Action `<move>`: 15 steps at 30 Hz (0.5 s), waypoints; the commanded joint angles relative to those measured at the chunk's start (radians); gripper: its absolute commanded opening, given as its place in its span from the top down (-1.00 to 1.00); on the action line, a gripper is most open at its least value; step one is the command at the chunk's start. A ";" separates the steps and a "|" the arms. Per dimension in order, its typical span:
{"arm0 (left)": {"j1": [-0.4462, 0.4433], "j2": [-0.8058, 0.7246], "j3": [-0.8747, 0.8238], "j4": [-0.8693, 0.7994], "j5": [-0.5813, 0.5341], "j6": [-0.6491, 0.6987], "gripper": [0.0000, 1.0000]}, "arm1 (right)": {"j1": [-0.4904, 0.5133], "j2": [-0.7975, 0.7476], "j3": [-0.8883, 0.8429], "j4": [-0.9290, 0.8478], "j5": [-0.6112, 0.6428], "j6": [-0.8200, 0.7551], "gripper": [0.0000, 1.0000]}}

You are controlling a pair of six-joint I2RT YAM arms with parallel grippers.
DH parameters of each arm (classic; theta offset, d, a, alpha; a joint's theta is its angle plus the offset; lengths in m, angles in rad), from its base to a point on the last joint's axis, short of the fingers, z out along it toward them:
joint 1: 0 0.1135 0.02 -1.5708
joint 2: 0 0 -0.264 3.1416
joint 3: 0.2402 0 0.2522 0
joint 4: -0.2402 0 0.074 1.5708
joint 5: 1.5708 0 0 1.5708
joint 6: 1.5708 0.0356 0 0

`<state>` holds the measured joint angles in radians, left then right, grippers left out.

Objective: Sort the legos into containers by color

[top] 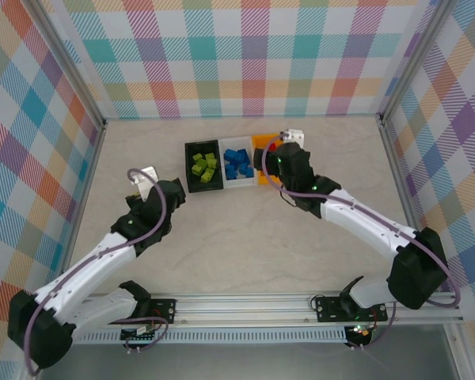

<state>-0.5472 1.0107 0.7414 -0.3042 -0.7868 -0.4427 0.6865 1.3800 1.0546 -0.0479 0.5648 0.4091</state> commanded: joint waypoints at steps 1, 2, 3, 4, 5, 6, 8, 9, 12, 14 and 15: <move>0.129 0.128 -0.029 0.336 0.011 0.220 -1.00 | -0.005 -0.044 -0.098 0.053 0.081 0.007 -0.99; 0.188 0.172 -0.044 0.391 0.071 0.259 -1.00 | -0.009 -0.059 -0.114 0.044 0.093 0.014 -0.99; 0.238 0.211 -0.062 0.445 0.117 0.297 -1.00 | -0.014 -0.069 -0.127 0.035 0.096 0.009 -0.99; 0.273 0.243 -0.080 0.485 0.141 0.320 -1.00 | -0.019 -0.076 -0.133 0.027 0.098 0.001 -0.99; 0.307 0.274 -0.099 0.525 0.152 0.343 -1.00 | -0.027 -0.087 -0.141 0.015 0.099 -0.004 -0.99; 0.334 0.299 -0.120 0.563 0.172 0.360 -1.00 | -0.033 -0.101 -0.151 0.004 0.099 -0.006 -0.99; 0.368 0.331 -0.179 0.692 0.208 0.410 -1.00 | -0.057 -0.128 -0.169 -0.014 0.096 0.001 -0.99; 0.378 0.349 -0.201 0.762 0.206 0.426 -1.00 | -0.074 -0.147 -0.180 -0.015 0.085 -0.002 -0.99; 0.442 0.407 -0.162 0.731 0.370 0.383 -1.00 | -0.118 -0.210 -0.236 0.001 0.066 -0.007 -0.99; 0.440 0.447 -0.200 0.822 0.405 0.400 -1.00 | -0.149 -0.258 -0.294 0.060 0.044 -0.034 -0.99; 0.441 0.459 -0.245 0.904 0.403 0.399 -1.00 | -0.167 -0.288 -0.331 0.104 0.022 -0.064 -1.00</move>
<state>-0.1169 1.4460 0.5442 0.3931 -0.4789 -0.0807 0.5507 1.1458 0.7856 -0.0273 0.6155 0.3958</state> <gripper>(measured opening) 0.997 0.996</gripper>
